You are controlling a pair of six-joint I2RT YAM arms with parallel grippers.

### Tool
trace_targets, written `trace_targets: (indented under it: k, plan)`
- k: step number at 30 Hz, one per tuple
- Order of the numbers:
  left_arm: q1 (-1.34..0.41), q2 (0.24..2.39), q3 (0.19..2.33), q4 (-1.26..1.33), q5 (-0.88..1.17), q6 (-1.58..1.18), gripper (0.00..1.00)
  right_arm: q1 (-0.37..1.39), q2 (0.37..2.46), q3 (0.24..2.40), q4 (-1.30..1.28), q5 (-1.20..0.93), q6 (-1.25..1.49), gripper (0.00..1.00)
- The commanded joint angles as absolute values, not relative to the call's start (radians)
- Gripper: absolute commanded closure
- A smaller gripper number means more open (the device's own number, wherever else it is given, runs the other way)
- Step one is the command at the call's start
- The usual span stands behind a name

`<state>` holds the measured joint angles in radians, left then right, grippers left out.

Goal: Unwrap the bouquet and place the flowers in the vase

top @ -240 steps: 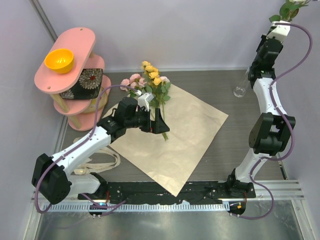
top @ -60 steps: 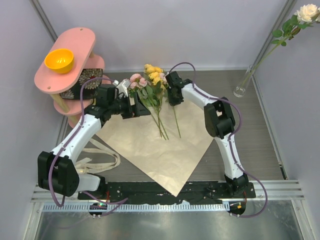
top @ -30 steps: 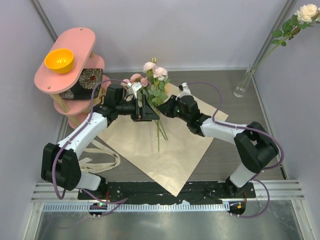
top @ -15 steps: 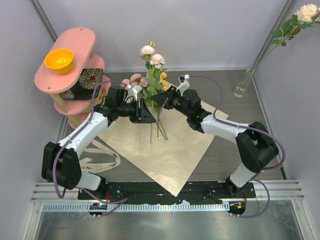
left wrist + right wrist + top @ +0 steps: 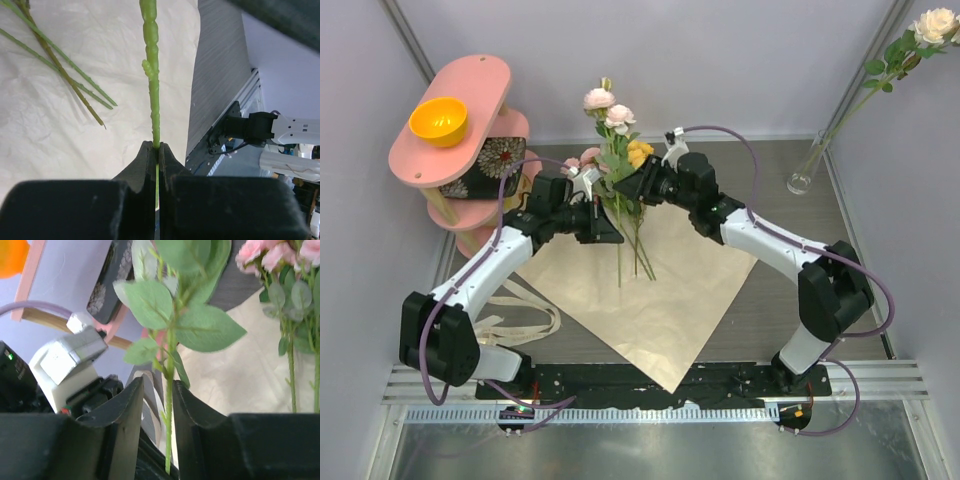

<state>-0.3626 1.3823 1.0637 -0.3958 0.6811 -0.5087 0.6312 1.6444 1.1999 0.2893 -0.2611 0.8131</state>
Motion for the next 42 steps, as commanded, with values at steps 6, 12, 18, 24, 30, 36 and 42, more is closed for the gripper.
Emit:
trace_targets:
  k: [6, 12, 18, 24, 30, 36, 42]
  plan:
    - [-0.371, 1.341, 1.097, -0.411, 0.632, -0.471, 1.0, 0.523, 1.724, 1.442, 0.006, -0.52, 0.669, 0.45]
    - [-0.379, 1.347, 1.097, -0.411, 0.638, -0.468, 1.0, 0.518, 1.782, 1.561, -0.153, -0.637, 0.565, 0.42]
    - [-0.388, 1.354, 1.1, -0.413, 0.649, -0.463, 1.0, 0.52, 1.836, 1.631, -0.213, -0.725, 0.528, 0.46]
    - [-0.397, 1.353, 1.101, -0.417, 0.652, -0.456, 1.0, 0.519, 1.862, 1.652, -0.23, -0.736, 0.511, 0.58]
    - [-0.413, 1.355, 1.104, -0.426, 0.644, -0.445, 1.0, 0.52, 1.888, 1.674, -0.229, -0.758, 0.511, 0.74]
    - [-0.417, 1.365, 1.138, -0.475, 0.592, -0.437, 1.0, 0.512, 1.855, 1.677, -0.244, -0.714, 0.466, 0.99]
    - [-0.417, 1.329, 1.157, -0.539, 0.508, -0.406, 0.35, 0.491, 1.738, 1.761, -0.483, -0.123, 0.238, 0.99]
